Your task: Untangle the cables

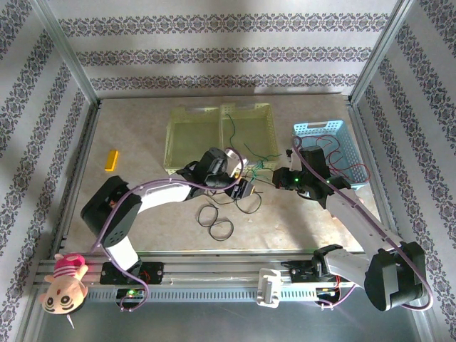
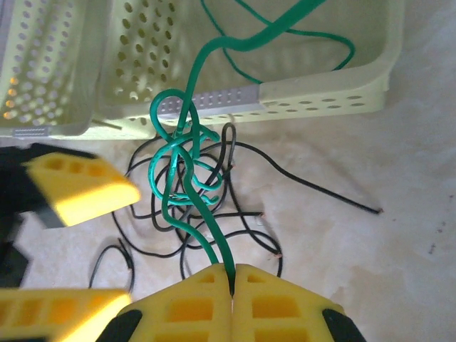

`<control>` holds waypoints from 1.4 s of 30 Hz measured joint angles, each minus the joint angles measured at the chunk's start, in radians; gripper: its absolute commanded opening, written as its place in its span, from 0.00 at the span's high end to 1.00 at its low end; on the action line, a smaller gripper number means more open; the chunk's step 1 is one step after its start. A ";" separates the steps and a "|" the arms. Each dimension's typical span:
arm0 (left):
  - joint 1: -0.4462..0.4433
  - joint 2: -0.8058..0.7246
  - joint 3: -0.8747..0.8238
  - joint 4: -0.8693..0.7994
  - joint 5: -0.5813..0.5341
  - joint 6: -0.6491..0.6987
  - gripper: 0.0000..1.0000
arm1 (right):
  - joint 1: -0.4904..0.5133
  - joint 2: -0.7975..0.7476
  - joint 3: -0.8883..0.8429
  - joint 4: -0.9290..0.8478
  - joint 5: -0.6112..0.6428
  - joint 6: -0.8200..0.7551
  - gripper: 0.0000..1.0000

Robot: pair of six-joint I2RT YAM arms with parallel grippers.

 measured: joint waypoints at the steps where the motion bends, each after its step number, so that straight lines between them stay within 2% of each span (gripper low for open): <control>1: 0.000 0.025 0.008 0.011 0.008 -0.002 0.31 | -0.001 0.000 0.000 0.000 -0.013 0.001 0.96; 4: 0.000 0.087 0.029 0.033 0.027 -0.008 0.35 | -0.003 0.005 0.001 0.000 -0.049 0.007 0.96; 5: 0.000 0.102 0.034 0.043 0.030 -0.012 0.41 | -0.003 0.008 0.003 0.000 -0.062 0.008 0.96; 6: 0.000 0.116 0.038 0.051 0.031 -0.018 0.47 | -0.003 0.012 0.005 0.000 -0.072 0.009 0.96; 8: -0.002 0.143 0.048 0.071 0.027 -0.027 0.72 | -0.006 0.019 0.005 0.005 -0.095 0.012 0.96; 10: -0.004 0.158 0.050 0.092 0.014 -0.040 0.90 | -0.009 0.022 0.005 0.006 -0.105 0.015 0.97; 12: -0.005 0.164 0.049 0.118 0.001 -0.054 1.00 | -0.016 0.022 0.005 0.008 -0.106 0.016 0.97; 18: -0.013 0.112 -0.031 0.200 -0.028 -0.093 1.00 | -0.051 0.016 0.007 -0.016 -0.026 0.016 0.97; 28: -0.009 -0.172 -0.211 0.221 -0.051 -0.123 1.00 | -0.064 0.008 0.041 -0.136 0.277 0.019 0.98; 34: 0.059 -0.288 -0.300 0.198 -0.117 -0.133 1.00 | -0.167 0.008 0.041 -0.219 0.490 0.039 0.98; 38: 0.068 -0.296 -0.312 0.171 -0.128 -0.133 1.00 | -0.179 0.003 0.040 -0.235 0.514 0.041 0.97; 42: 0.068 -0.290 -0.312 0.167 -0.122 -0.133 1.00 | -0.178 -0.058 0.032 -0.192 0.446 0.042 0.95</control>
